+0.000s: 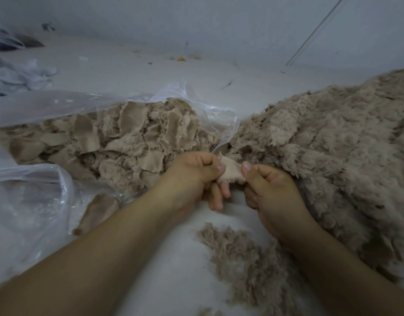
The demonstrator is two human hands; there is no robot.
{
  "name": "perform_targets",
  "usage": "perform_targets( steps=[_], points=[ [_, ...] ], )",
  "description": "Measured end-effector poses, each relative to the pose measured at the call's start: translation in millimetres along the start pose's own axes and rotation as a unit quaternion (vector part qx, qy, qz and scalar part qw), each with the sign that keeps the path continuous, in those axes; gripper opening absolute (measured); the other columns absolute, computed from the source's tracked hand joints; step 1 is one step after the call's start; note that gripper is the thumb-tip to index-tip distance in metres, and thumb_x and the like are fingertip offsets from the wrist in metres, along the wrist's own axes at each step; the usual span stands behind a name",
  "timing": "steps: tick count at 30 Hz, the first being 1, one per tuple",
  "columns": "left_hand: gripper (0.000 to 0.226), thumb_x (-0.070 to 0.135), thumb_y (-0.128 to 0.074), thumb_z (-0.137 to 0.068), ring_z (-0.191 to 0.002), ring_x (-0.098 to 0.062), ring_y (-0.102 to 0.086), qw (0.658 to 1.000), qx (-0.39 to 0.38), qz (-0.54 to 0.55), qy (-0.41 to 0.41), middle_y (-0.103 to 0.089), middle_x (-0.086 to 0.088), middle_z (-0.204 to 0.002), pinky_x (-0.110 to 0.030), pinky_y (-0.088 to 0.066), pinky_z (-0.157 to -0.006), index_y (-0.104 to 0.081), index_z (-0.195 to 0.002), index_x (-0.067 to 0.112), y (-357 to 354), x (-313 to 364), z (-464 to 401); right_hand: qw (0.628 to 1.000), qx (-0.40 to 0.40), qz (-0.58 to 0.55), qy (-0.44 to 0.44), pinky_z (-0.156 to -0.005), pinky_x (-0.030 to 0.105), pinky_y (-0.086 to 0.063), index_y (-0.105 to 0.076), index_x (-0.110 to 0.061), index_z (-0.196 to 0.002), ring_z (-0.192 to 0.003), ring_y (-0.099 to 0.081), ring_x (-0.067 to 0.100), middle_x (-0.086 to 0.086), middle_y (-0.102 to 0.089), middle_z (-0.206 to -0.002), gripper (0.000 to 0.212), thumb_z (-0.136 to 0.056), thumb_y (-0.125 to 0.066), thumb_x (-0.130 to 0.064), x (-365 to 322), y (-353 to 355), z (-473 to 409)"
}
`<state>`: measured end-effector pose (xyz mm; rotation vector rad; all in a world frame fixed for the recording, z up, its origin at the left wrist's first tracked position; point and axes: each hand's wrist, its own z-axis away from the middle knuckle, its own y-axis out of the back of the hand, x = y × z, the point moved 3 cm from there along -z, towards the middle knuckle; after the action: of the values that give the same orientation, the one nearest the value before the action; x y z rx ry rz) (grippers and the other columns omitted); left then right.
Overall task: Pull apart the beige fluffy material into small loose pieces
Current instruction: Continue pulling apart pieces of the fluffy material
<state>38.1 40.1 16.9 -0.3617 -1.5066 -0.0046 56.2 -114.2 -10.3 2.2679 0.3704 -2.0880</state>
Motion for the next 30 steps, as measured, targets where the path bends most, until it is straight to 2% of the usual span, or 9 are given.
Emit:
perform_targets(
  steps=[4,6,8,11,15,18,20,26,30],
  points=[
    [0.017,0.0,-0.045,-0.1,-0.027,-0.017,-0.041,0.992,0.056,-0.065,-0.096,-0.056,-0.011,-0.05,-0.017,-0.031,-0.034,-0.048,-0.088,0.012,1.2,4.3,0.9,0.999,-0.001,-0.053,-0.006,-0.039,0.02,-0.023,-0.06,-0.016,-0.064,-0.039,-0.021,0.008,-0.005,-0.028,-0.044,0.035,-0.089,-0.06,-0.04,1.0,-0.3,-1.6],
    [0.023,0.002,-0.048,-0.097,-0.031,-0.017,-0.037,0.959,0.136,-0.17,-0.183,-0.049,-0.005,-0.047,-0.02,-0.029,-0.036,-0.046,-0.088,0.023,9.1,11.9,4.2,0.998,-0.009,-0.063,-0.008,-0.039,0.018,-0.023,-0.063,-0.02,-0.061,-0.039,-0.02,0.007,-0.007,-0.027,-0.043,0.035,-0.089,-0.06,-0.04,1.5,-0.2,-2.7],
    [0.017,0.009,-0.051,-0.093,-0.038,-0.015,-0.038,0.87,0.223,-0.344,-0.274,-0.043,-0.001,-0.046,-0.028,-0.032,-0.04,-0.045,-0.087,0.024,18.1,22.5,10.2,0.999,-0.016,-0.041,-0.006,-0.04,0.018,-0.023,-0.067,-0.019,-0.063,-0.039,-0.021,0.008,-0.007,-0.029,-0.043,0.034,-0.089,-0.061,-0.041,2.4,0.3,-3.3],
    [0.002,0.015,-0.052,-0.09,-0.042,-0.021,-0.042,0.723,0.315,-0.539,-0.297,-0.041,0.007,-0.048,-0.033,-0.037,-0.041,-0.051,-0.089,0.015,29.4,39.6,17.8,1.0,-0.024,-0.018,-0.008,-0.041,0.02,-0.023,-0.073,-0.017,-0.07,-0.041,-0.022,0.01,-0.005,-0.031,-0.045,0.033,-0.091,-0.061,-0.04,4.2,2.0,-2.7],
    [0.01,0.007,-0.062,-0.083,-0.044,-0.029,-0.045,0.589,0.367,-0.701,-0.166,-0.043,-0.002,-0.05,-0.022,-0.015,-0.045,-0.053,-0.082,0.012,48.6,45.9,13.2,0.999,-0.041,-0.02,-0.004,-0.041,0.022,-0.023,-0.076,-0.016,-0.076,-0.042,-0.022,0.009,-0.006,-0.031,-0.047,0.032,-0.084,-0.061,-0.043,4.0,2.0,-2.0],
    [0.01,0.024,-0.066,-0.086,-0.069,-0.029,-0.066,0.519,0.323,-0.791,-0.042,-0.063,-0.005,-0.074,-0.025,-0.023,-0.049,-0.063,-0.083,0.016,56.0,41.1,9.8,0.999,-0.033,-0.012,-0.01,-0.041,0.021,-0.023,-0.076,-0.016,-0.077,-0.042,-0.021,0.01,-0.005,-0.03,-0.047,0.032,-0.086,-0.062,-0.043,5.3,3.1,-2.8],
    [0.012,0.025,-0.068,-0.084,-0.067,-0.029,-0.066,0.508,0.315,-0.8,-0.044,-0.066,-0.007,-0.075,-0.024,-0.021,-0.048,-0.066,-0.079,0.014,52.6,41.9,11.2,0.999,-0.029,-0.007,-0.018,-0.042,0.02,-0.024,-0.076,-0.016,-0.078,-0.043,-0.021,0.011,-0.004,-0.031,-0.048,0.031,-0.086,-0.059,-0.04,6.2,3.3,-3.4],
    [0.011,0.002,-0.059,-0.072,-0.042,-0.024,-0.035,0.563,0.354,-0.714,-0.218,-0.054,-0.02,-0.062,-0.018,-0.007,-0.05,-0.048,-0.074,0.004,37.2,52.2,16.9,0.999,-0.03,-0.004,-0.021,-0.041,0.022,-0.025,-0.075,-0.016,-0.08,-0.044,-0.021,0.011,-0.001,-0.031,-0.051,0.029,-0.088,-0.057,-0.037,6.1,3.0,-3.1],
    [0.014,0.016,-0.046,-0.086,-0.054,-0.035,-0.053,0.59,0.263,-0.72,-0.255,-0.056,-0.014,-0.081,-0.025,-0.024,-0.043,-0.054,-0.082,0.005,28.1,40.7,11.5,0.999,-0.026,-0.013,-0.022,-0.04,0.02,-0.024,-0.075,-0.016,-0.078,-0.042,-0.023,0.009,-0.003,-0.032,-0.049,0.029,-0.094,-0.057,-0.032,5.0,1.7,-2.8]
  ],
)
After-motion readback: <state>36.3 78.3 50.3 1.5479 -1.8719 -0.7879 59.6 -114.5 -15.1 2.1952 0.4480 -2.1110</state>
